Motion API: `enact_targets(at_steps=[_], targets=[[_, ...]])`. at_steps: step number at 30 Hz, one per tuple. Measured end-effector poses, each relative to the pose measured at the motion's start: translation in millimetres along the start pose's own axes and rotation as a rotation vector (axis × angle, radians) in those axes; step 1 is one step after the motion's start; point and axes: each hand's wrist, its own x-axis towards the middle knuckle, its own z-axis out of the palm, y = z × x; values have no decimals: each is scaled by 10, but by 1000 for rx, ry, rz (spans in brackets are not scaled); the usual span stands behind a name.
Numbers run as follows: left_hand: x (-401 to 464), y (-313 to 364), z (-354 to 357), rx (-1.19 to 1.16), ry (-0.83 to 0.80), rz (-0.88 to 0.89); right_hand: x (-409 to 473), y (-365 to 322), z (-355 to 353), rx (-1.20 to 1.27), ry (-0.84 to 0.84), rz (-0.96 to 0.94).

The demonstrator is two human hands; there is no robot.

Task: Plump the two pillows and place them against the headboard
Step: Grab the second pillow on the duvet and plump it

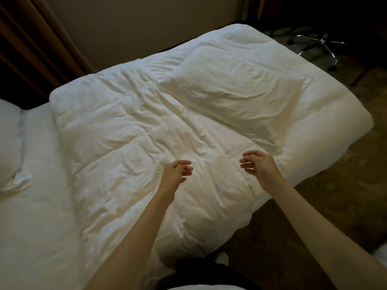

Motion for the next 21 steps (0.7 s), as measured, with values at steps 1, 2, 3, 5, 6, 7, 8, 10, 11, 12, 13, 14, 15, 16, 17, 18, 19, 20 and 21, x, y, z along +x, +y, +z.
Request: enact_targets(at_steps=[1,2,3,5,6,7,8,10,11,12,13,14,15,16,17,18,19,20,21], targets=[[65,11,24,-1,2,-7,55,-28,-13,-6,1,5],[128,27,47,-5,5,-19,115,-57,-22,-13,3,10],[193,29,67,-9,7,-31,176,-82,-32,-23,7,11],[384,40,146,-21,-15,-69,338,-144,-73,-53,30,2],[461,61,182,-11,-39,-94,404,-163,-95,-74,47,-2],[534,73,208,0,-66,-117,464,-173,-114,-94,69,-5],[635,92,255,3,-94,-138,538,-202,-140,-112,94,-6],[752,112,314,-22,-124,-180,644,-236,-170,-136,111,9],[825,134,354,-54,-143,-196,722,-275,-195,-145,123,11],[913,158,399,-91,-160,-218,812,-321,-220,-152,137,12],[976,181,434,-129,-169,-247,890,-354,-245,-156,151,16],[1051,215,482,-168,-174,-278,981,-397,-282,-162,164,18],[1120,246,528,-208,-177,-306,1072,-430,-321,-171,172,19],[1191,276,574,-241,-182,-331,1159,-457,-359,-183,176,20],[1285,314,649,-270,-188,-356,1280,-492,-417,-202,176,23],[1370,341,724,-296,-194,-377,1399,-511,-476,-222,172,27],[1462,371,808,-317,-200,-394,1526,-535,-538,-238,165,31],[1549,404,896,-344,-206,-412,1651,-561,-603,-258,164,33],[1642,437,1002,-369,-203,-430,1799,-591,-674,-281,164,31]])
